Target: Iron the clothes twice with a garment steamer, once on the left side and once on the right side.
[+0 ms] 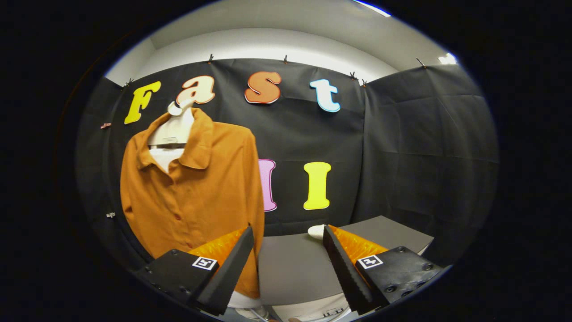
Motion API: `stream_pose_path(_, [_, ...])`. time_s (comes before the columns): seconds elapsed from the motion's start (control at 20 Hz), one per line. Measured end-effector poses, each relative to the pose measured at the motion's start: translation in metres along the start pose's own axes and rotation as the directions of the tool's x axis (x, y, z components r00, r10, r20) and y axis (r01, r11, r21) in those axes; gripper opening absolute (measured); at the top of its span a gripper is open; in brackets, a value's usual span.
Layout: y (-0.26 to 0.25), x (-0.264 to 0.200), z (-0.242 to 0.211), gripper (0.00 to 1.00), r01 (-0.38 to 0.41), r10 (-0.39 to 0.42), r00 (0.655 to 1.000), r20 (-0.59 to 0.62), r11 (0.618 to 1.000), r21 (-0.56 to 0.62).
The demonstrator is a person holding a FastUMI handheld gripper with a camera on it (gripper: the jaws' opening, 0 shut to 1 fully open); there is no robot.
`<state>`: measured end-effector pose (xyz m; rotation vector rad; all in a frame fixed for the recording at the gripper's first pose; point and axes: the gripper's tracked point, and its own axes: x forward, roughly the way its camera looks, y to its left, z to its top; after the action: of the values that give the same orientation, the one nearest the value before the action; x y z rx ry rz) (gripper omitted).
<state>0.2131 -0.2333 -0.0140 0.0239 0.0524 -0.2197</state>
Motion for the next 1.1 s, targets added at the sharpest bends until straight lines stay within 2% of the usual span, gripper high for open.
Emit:
stream_pose_path(0.25, [-0.058,0.056,-0.028,0.98,0.034,-0.031,0.995,-0.092,0.999,0.025])
stream_pose_path(0.6, [-0.105,0.118,-0.078,0.98,0.049,-0.037,0.97,-0.239,0.998,0.047])
stream_pose_path(1.1, [-0.121,0.154,-0.144,0.98,0.057,-0.014,0.883,-0.469,0.995,0.077])
